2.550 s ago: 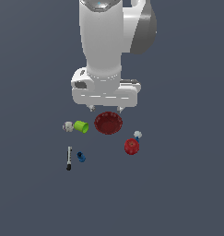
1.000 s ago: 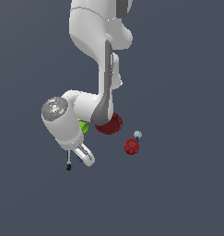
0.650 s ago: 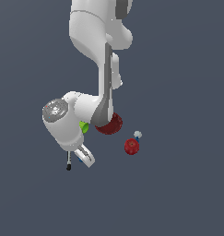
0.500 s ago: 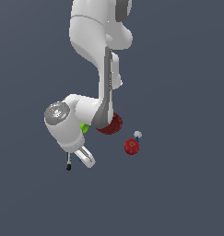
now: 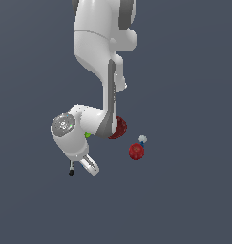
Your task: Pick up a designated object from a clutter of objects.
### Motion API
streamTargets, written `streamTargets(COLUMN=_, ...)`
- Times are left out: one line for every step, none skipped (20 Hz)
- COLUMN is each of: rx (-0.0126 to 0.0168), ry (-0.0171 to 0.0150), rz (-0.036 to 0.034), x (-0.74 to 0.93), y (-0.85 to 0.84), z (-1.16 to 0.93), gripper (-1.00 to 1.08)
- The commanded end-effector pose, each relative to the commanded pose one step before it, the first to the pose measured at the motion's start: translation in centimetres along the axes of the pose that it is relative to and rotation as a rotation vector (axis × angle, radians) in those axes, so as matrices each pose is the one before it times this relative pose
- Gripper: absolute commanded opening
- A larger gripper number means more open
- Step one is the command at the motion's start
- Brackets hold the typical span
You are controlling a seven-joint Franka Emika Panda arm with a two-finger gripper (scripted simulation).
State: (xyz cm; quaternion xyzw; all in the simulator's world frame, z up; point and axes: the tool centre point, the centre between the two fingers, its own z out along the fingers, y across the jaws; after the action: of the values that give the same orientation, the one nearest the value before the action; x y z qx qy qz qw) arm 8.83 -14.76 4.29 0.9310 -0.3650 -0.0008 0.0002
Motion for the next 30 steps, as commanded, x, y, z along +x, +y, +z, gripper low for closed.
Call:
streamTargets(rx=0.00079, ry=0.00122, rz=0.0, x=0.061, y=-0.04, z=0.022, gripper=-1.0)
streamTargets(rx=0.0, ry=0.0, rz=0.0, x=0.0, y=0.0, z=0.0, gripper=-1.0)
streamTargets(rx=0.0, ry=0.0, rz=0.0, x=0.0, y=0.0, z=0.0, gripper=-1.0)
streamTargets(rx=0.0, ry=0.0, rz=0.0, x=0.0, y=0.0, z=0.0, gripper=-1.0)
streamTargets(rx=0.0, ry=0.0, rz=0.0, x=0.0, y=0.0, z=0.0, gripper=-1.0)
streamTargets(rx=0.0, ry=0.0, rz=0.0, x=0.0, y=0.0, z=0.0, gripper=-1.0)
streamTargets(rx=0.0, ry=0.0, rz=0.0, x=0.0, y=0.0, z=0.0, gripper=-1.0)
streamTargets(rx=0.0, ry=0.0, rz=0.0, x=0.0, y=0.0, z=0.0, gripper=-1.0)
streamTargets(rx=0.0, ry=0.0, rz=0.0, x=0.0, y=0.0, z=0.0, gripper=-1.0)
streamTargets(rx=0.0, ry=0.0, rz=0.0, x=0.001, y=0.001, z=-0.002, gripper=-1.0)
streamTargets(rx=0.0, ry=0.0, rz=0.0, x=-0.007, y=-0.006, z=-0.028, gripper=-1.0)
streamTargets(rx=0.0, ry=0.0, rz=0.0, x=-0.022, y=-0.017, z=-0.083, gripper=-1.0)
streamTargets(rx=0.0, ry=0.0, rz=0.0, x=-0.037, y=-0.028, z=-0.138, gripper=-1.0)
streamTargets(rx=0.0, ry=0.0, rz=0.0, x=-0.052, y=-0.039, z=-0.194, gripper=-1.0)
streamTargets(rx=0.0, ry=0.0, rz=0.0, x=-0.067, y=-0.05, z=-0.25, gripper=-1.0)
streamTargets(rx=0.00027, ry=0.00022, rz=0.0006, x=-0.064, y=-0.026, z=-0.328, gripper=-1.0)
streamTargets(rx=0.0, ry=0.0, rz=0.0, x=-0.098, y=-0.073, z=-0.364, gripper=-1.0)
streamTargets(rx=0.0, ry=0.0, rz=0.0, x=-0.113, y=-0.084, z=-0.423, gripper=-1.0)
streamTargets(rx=0.0, ry=0.0, rz=0.0, x=-0.129, y=-0.096, z=-0.483, gripper=-1.0)
streamTargets(rx=0.0, ry=0.0, rz=0.0, x=-0.145, y=-0.108, z=-0.544, gripper=-1.0)
streamTargets(rx=0.0, ry=0.0, rz=0.0, x=-0.161, y=-0.121, z=-0.607, gripper=-1.0)
streamTargets(rx=0.0, ry=0.0, rz=0.0, x=-0.178, y=-0.134, z=-0.671, gripper=-1.0)
streamTargets(rx=0.0, ry=0.0, rz=0.0, x=-0.195, y=-0.147, z=-0.738, gripper=-1.0)
streamTargets(rx=0.0, ry=0.0, rz=0.0, x=-0.213, y=-0.16, z=-0.807, gripper=-1.0)
streamTargets(rx=0.0, ry=0.0, rz=0.0, x=-0.229, y=-0.173, z=-0.873, gripper=-1.0)
streamTargets(rx=0.00017, ry=-0.00026, rz=0.00038, x=-0.229, y=-0.162, z=-0.926, gripper=-1.0)
streamTargets(rx=0.0, ry=0.0, rz=0.0, x=-0.257, y=-0.196, z=-0.992, gripper=-1.0)
streamTargets(rx=0.0, ry=0.0, rz=0.0, x=-0.269, y=-0.206, z=-1.045, gripper=-1.0)
streamTargets(rx=0.0, ry=0.0, rz=0.0, x=-0.28, y=-0.215, z=-1.095, gripper=-1.0)
streamTargets(rx=0.0, ry=0.0, rz=0.0, x=-0.29, y=-0.224, z=-1.142, gripper=-1.0)
